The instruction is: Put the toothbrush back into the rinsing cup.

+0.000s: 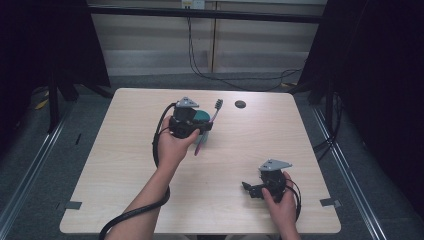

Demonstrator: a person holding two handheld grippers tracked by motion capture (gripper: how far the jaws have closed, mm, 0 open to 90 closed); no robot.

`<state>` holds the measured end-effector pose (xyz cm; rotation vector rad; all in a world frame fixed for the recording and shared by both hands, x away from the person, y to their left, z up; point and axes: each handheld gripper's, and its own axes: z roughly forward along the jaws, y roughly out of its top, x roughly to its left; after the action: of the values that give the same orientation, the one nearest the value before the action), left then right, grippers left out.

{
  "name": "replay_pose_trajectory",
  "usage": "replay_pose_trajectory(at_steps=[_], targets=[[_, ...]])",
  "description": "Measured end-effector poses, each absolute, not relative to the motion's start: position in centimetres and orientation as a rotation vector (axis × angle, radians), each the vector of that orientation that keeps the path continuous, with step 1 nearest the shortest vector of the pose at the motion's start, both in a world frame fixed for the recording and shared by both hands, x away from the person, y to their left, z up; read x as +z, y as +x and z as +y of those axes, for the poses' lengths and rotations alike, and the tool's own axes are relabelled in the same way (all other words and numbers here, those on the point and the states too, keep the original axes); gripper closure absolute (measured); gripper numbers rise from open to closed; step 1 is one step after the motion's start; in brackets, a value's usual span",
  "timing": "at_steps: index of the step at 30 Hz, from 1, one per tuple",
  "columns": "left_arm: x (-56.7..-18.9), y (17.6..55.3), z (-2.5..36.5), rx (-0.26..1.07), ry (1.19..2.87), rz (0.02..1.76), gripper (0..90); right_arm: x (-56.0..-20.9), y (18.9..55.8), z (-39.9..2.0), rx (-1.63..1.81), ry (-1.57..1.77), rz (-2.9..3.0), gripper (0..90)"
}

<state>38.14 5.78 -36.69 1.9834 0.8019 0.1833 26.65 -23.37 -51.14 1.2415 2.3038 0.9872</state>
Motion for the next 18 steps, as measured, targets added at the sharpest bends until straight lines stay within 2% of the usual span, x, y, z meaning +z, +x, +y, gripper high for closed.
replay_pose_trajectory(at_steps=[18], targets=[[-36.48,38.74,6.00,0.213,1.919,0.817,79.2,-51.14,26.67,-23.36,0.987,1.240,2.304,10.7]])
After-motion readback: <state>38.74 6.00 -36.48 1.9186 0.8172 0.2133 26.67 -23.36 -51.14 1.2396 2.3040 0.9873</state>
